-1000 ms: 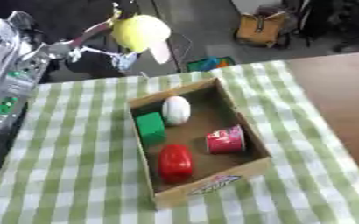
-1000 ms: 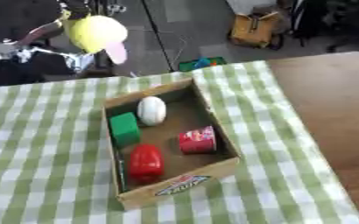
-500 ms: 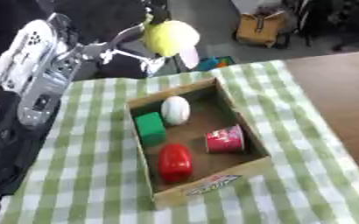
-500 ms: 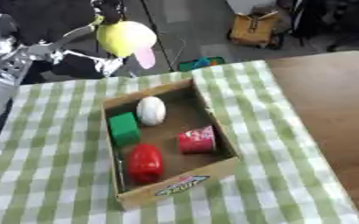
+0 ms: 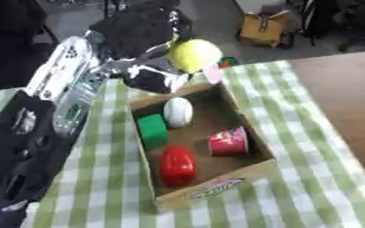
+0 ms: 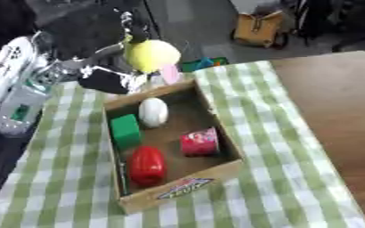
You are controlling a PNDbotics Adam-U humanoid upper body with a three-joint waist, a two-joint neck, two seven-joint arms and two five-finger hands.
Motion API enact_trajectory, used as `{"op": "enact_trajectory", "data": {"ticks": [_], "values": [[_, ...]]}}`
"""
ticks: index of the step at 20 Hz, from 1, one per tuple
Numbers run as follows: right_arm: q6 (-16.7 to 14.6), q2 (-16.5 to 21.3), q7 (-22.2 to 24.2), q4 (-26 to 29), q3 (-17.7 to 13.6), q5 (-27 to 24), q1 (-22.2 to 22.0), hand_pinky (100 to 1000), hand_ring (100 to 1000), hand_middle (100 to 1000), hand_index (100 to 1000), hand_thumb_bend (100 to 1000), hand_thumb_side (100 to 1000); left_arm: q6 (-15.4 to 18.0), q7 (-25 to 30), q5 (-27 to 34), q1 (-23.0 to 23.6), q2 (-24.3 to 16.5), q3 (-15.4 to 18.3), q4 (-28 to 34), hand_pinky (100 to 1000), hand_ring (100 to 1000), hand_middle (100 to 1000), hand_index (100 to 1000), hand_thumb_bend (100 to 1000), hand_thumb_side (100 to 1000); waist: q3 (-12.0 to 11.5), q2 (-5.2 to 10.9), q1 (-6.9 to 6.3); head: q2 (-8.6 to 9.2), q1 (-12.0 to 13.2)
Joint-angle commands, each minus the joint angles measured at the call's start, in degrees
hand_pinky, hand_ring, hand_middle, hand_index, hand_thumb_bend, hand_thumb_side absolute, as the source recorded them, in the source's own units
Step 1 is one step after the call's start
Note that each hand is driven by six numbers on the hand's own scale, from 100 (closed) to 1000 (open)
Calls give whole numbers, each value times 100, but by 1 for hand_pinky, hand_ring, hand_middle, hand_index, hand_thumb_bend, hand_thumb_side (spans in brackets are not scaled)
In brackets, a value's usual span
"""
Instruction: Pick up objects on the table and place them in the box.
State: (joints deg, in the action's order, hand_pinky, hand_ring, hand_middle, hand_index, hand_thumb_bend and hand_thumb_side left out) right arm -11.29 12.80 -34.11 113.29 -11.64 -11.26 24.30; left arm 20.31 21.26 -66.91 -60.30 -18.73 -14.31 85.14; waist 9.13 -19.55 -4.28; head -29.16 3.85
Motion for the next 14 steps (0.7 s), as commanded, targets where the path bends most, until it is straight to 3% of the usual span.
{"op": "enact_trajectory", "data": {"ticks": [1,2,5,9,12,13,14], "values": [[-9,28,18,130,-2,-66,96,585,623,519,770,100,425,60,-146,-120,-55,40,-6,-185,1000,763,600,731,100,614,11,93,39,23,-1],[-8,26,22,130,2,-69,103,585,623,519,770,100,425,93,-153,-138,-34,71,-18,-291,1000,763,600,731,100,614,16,84,39,24,-18],[-6,20,31,130,7,-75,116,585,623,519,771,100,426,171,-163,-106,-17,152,4,-583,1000,783,656,812,100,742,23,67,39,20,-44],[-5,12,37,130,10,-83,135,586,624,519,771,100,426,205,-23,176,-26,248,90,-981,1000,789,670,847,100,872,32,41,49,-5,-63],[0,7,47,130,16,-91,144,586,624,519,771,100,427,211,115,335,-44,270,129,-1141,1000,806,699,879,100,917,36,29,51,-8,-64],[-1,8,49,130,16,-92,148,586,624,519,772,100,428,216,181,368,-39,271,136,-1193,1000,931,876,1000,100,1000,39,24,52,-7,-66],[0,9,49,130,15,-94,151,586,624,519,771,100,428,240,320,409,-38,274,147,-1280,1000,973,922,1000,100,1000,42,17,54,-7,-69]]}}
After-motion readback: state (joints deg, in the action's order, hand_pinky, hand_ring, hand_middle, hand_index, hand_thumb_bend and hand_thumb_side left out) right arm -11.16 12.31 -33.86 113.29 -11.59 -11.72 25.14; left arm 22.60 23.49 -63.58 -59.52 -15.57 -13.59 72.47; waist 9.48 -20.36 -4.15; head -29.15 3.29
